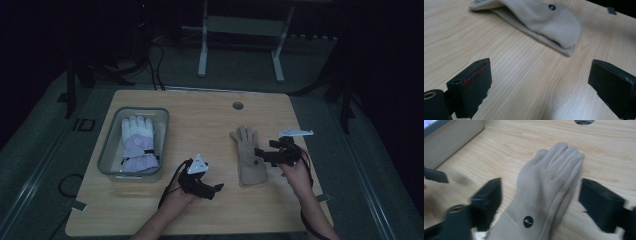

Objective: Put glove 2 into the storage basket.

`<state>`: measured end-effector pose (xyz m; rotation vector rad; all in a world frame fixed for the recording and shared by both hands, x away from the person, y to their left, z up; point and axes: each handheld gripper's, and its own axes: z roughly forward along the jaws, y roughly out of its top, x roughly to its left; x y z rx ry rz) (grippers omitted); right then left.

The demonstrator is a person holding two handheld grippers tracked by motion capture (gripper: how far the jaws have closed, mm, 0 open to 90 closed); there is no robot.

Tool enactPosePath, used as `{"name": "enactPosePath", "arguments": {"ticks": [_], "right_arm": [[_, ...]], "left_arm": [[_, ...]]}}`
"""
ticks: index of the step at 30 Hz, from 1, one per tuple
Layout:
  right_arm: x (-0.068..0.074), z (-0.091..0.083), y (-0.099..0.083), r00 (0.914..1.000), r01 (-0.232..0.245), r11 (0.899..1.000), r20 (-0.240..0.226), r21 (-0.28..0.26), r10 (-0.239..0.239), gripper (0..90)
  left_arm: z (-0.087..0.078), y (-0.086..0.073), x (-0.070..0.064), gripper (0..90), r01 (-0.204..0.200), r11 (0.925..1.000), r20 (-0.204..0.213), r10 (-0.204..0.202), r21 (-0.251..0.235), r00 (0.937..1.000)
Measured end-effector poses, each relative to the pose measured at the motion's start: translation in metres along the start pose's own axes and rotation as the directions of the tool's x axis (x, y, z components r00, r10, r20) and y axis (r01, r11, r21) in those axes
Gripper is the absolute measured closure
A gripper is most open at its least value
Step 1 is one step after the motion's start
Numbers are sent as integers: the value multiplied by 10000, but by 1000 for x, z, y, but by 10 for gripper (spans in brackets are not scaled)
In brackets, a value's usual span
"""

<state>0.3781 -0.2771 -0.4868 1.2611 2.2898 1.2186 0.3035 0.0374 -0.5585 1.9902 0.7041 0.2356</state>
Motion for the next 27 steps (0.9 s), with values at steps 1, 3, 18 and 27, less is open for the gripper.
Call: {"name": "enactPosePath", "arguments": {"ticks": [1, 3, 18, 27], "right_arm": [[-3, -2, 1, 9999, -116, 9999, -88, -90, 116, 161], [-8, -6, 3, 10000, 52, 10000, -77, 16, -52, 168], [-35, 4, 8, 9985, -510, 9987, 190, 59, 509, 136], [-40, 29, 20, 9953, -941, 9943, -203, 494, 952, 165]], "left_arm": [[2, 2, -1, 54, -40, 9999, 82, 39, 110, 10000], [7, 6, -3, 54, -89, 9997, 305, 82, 224, 9995], [38, 30, -22, 54, -1114, 9879, 1033, 1003, 1079, 9896], [58, 50, -36, 61, -2219, 9634, 983, 2087, 1505, 9730]]}}
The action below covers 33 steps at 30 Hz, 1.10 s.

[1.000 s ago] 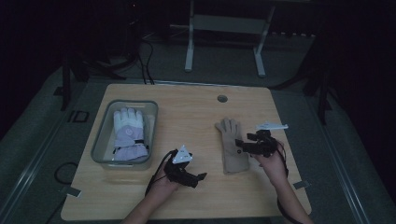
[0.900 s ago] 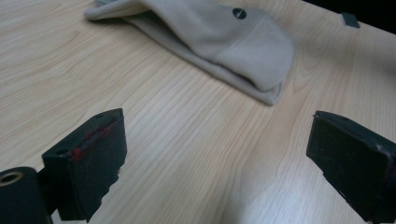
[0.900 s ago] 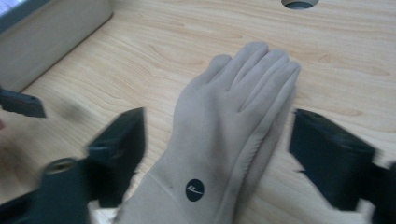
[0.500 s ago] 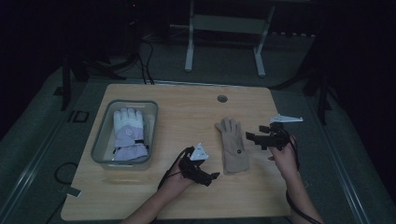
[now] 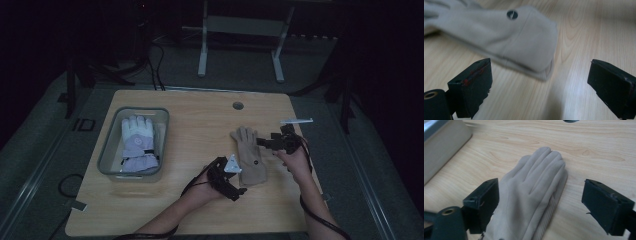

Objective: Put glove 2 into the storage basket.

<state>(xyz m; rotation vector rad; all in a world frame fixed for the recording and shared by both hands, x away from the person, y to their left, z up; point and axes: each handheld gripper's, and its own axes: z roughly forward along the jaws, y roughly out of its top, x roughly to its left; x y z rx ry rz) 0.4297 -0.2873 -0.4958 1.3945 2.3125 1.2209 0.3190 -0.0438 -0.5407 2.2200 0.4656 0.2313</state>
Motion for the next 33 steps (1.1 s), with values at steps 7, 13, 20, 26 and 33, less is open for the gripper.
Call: {"name": "enactPosePath", "arguments": {"ticks": [7, 13, 20, 26, 33], "right_arm": [[-6, 26, 9, 9987, -300, 9974, 437, 649, 272, 260], [-14, 51, 3, 9954, -923, 9862, 393, 1375, 877, 283], [-17, 64, -5, 9946, -1016, 9800, -24, 1710, 1035, 386], [-17, 64, -6, 9942, -870, 9774, -453, 1929, 974, 554], [-12, 63, -4, 9940, -891, 9767, -452, 1950, 997, 673]], "left_arm": [[21, 22, -5, 68, -856, 9950, 443, 833, 520, 9955], [42, 24, -2, 147, -1175, 9856, 698, 1096, 1218, 9915], [51, 23, 1, 251, -1178, 9800, 676, 1082, 1601, 9918], [51, 22, 1, 403, -1492, 9729, 174, 1484, 1767, 9888], [49, 27, 4, 744, -1259, 9704, -533, 1396, 2063, 9888]]}}
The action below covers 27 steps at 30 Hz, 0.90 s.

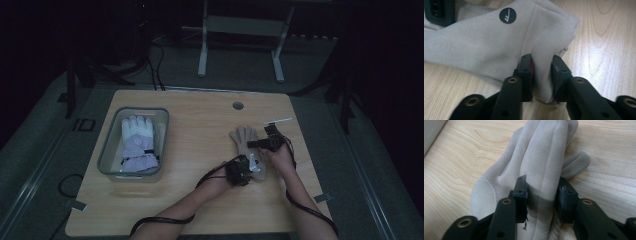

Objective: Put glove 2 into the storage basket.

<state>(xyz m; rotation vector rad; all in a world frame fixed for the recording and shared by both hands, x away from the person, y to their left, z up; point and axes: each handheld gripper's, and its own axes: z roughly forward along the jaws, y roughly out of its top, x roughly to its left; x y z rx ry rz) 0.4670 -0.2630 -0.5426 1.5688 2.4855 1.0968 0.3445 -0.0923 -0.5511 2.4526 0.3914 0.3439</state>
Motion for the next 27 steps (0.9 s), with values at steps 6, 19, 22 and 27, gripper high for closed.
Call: {"name": "enactPosePath", "arguments": {"ticks": [6, 19, 22, 27], "right_arm": [[8, -9, 5, 9999, 150, 9995, 14, -290, -150, 693], [28, -31, 27, 9980, 143, 9950, -596, -991, -203, 693], [34, -35, 33, 9976, 135, 9934, -663, -1142, -211, 693], [48, -42, 43, 9962, 347, 9899, -749, -1373, -453, 693]], "left_arm": [[-7, 1, 2, 795, -132, 9998, -86, 133, 149, 9999], [-48, 6, 11, 801, -349, 9994, -656, 345, -40, 9972], [-60, 8, 13, 801, -408, 9991, -758, 401, -69, 9963], [-78, 8, 17, 801, -496, 9987, -960, 484, -104, 9942]]}}
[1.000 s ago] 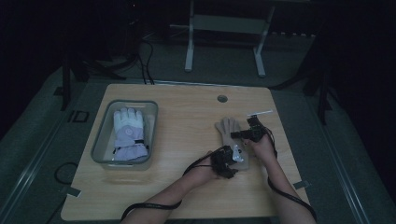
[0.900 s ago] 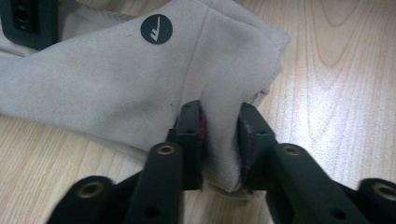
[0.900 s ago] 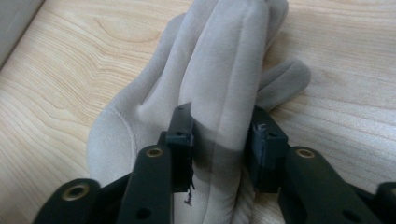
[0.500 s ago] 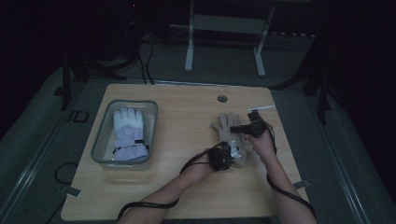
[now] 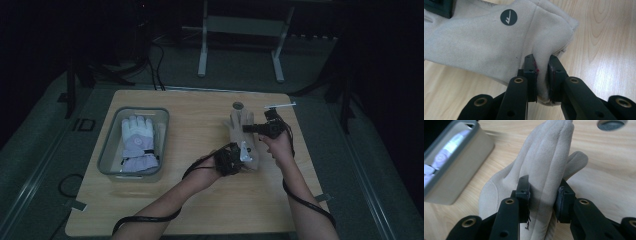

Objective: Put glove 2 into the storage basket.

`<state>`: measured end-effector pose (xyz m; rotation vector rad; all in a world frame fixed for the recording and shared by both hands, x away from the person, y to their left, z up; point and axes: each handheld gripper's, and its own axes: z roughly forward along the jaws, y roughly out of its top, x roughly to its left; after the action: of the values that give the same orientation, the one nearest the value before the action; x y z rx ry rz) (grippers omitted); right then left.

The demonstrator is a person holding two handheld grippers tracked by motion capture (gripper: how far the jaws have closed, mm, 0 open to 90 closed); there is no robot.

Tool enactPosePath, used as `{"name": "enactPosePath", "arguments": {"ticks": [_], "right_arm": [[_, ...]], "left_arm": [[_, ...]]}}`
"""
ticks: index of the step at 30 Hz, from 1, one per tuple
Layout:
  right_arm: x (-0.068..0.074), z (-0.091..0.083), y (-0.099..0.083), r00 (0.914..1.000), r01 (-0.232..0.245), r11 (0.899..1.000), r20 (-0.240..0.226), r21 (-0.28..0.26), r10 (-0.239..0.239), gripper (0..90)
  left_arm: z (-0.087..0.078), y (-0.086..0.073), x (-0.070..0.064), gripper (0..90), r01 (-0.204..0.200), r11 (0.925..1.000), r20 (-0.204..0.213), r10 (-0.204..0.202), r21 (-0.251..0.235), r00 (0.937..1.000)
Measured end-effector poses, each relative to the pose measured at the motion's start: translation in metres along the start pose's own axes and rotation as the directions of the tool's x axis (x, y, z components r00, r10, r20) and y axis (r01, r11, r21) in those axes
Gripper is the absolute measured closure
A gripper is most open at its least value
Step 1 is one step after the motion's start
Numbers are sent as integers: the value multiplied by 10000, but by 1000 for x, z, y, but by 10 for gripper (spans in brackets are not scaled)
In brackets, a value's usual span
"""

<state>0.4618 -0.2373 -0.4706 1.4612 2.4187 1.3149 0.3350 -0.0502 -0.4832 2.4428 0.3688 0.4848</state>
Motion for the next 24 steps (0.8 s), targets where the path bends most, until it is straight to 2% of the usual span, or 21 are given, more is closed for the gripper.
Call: {"name": "enactPosePath", "arguments": {"ticks": [6, 11, 14, 20, 24], "right_arm": [[18, -1, 12, 9995, 330, 9993, -25, -199, -330, 693], [31, 2, 20, 9987, 470, 9986, -161, -259, -474, 694], [38, 5, 24, 9982, 551, 9981, -239, -264, -557, 693], [52, 15, 31, 9967, 698, 9972, -390, -261, -708, 693], [60, 22, 34, 9958, 803, 9966, -428, -201, -811, 693]], "left_arm": [[-17, -5, 8, 801, 73, 10000, -97, -74, -56, 9999], [-30, -10, 12, 801, -14, 10000, -317, 16, 46, 9995], [-38, -14, 15, 801, 61, 10000, -297, -60, 42, 9995], [-51, -26, 20, 801, 174, 9998, -528, -168, 105, 9985], [-57, -32, 21, 801, 121, 9996, -639, -106, 246, 9979]]}}
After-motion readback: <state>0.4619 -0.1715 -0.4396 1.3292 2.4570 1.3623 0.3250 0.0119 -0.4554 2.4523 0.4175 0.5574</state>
